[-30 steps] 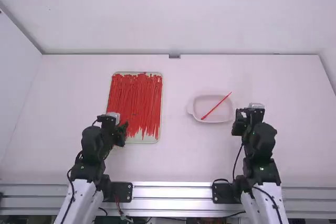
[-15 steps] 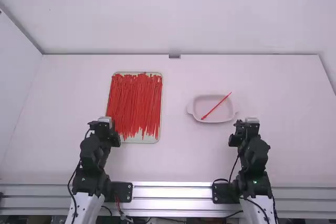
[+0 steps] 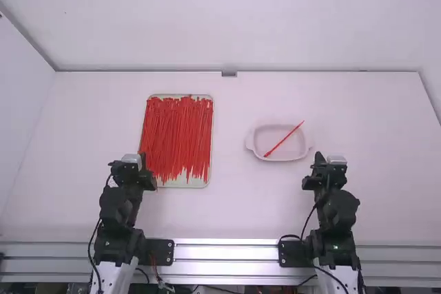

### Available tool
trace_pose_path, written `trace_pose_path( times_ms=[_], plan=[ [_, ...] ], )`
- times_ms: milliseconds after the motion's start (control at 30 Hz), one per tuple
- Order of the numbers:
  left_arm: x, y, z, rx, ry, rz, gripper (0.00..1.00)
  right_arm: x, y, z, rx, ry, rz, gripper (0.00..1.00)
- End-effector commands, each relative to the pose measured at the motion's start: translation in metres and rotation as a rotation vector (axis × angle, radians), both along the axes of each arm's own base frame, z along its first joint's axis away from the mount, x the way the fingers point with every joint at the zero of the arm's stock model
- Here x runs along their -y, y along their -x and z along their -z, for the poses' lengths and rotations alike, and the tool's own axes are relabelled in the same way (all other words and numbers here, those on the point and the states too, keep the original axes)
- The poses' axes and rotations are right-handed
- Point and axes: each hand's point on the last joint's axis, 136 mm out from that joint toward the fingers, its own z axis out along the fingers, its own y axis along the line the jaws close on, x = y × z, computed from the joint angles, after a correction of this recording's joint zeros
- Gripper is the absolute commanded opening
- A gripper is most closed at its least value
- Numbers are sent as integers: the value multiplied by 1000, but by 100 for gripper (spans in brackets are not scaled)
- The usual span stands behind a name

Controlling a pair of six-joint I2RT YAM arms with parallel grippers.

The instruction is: Fasten the cable tie

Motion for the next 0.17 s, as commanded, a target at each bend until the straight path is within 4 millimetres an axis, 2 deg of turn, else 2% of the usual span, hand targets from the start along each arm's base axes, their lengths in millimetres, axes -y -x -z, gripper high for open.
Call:
trace_pose_path(
  times_ms=[0,133],
  plan=[
    [-2,1,0,15,-8,-8,0,0,1,0,14,-1,2,0],
    [-2,1,0,15,-8,-8,0,0,1,0,14,-1,2,0]
  ],
)
